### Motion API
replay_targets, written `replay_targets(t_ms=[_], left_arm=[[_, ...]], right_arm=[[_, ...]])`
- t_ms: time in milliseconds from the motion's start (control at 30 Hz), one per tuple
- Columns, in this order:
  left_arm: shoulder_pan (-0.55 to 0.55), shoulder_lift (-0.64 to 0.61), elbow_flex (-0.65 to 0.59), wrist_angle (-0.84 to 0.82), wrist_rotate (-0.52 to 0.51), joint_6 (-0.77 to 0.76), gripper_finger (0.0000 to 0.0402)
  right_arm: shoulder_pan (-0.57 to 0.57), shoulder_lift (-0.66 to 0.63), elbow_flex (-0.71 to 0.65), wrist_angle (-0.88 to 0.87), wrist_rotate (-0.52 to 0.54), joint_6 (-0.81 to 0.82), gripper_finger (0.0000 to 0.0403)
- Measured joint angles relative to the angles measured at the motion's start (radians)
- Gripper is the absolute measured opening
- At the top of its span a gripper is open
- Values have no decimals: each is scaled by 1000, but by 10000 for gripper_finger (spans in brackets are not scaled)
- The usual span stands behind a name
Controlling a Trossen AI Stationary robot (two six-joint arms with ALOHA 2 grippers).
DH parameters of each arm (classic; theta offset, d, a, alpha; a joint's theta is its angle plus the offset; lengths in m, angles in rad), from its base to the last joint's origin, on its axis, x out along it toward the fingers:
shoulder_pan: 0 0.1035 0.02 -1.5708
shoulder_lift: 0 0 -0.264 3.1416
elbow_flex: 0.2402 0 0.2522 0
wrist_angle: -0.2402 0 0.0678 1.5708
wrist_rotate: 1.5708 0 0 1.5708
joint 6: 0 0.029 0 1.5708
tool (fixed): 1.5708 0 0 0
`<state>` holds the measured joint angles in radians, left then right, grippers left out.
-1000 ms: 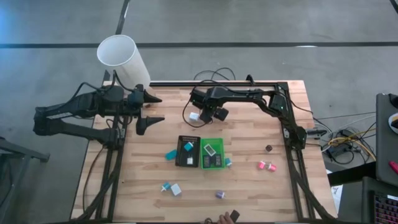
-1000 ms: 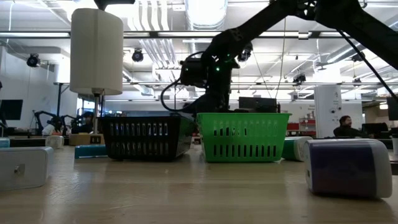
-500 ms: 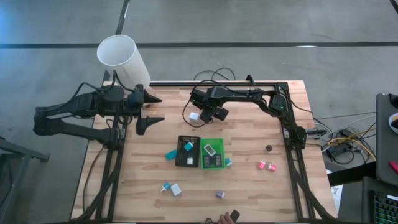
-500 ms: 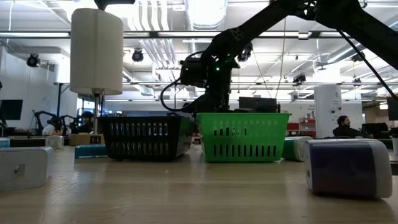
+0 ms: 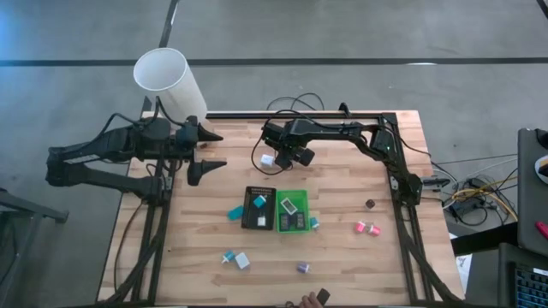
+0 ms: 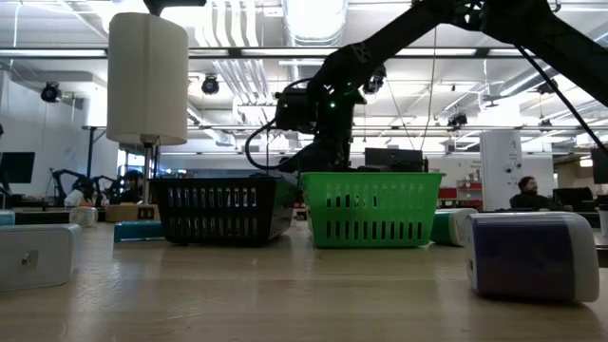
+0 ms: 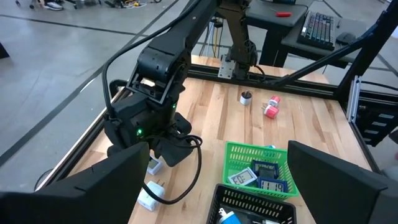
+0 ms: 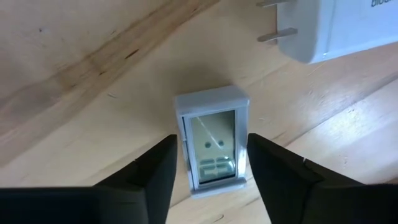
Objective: Pick & Place Office items
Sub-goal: Put the white timer into the green bin
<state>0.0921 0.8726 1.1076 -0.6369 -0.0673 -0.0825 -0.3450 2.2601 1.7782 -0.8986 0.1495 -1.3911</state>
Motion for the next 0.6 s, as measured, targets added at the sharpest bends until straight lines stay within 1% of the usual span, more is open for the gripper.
replay_targets(t_ms=[200,333,433,600], left_arm=[[0,0,0,0,0,0,383],[0,0,0,0,0,0,383],[0,1,0,0,0,0,383],[0,1,0,0,0,0,383]], right_arm=[[0,-2,0,0,-23,1,156],[0,-2,0,0,-26,4,144],[0,-2,0,2,-30,4,144],[0,-2,0,2,-30,7,162]])
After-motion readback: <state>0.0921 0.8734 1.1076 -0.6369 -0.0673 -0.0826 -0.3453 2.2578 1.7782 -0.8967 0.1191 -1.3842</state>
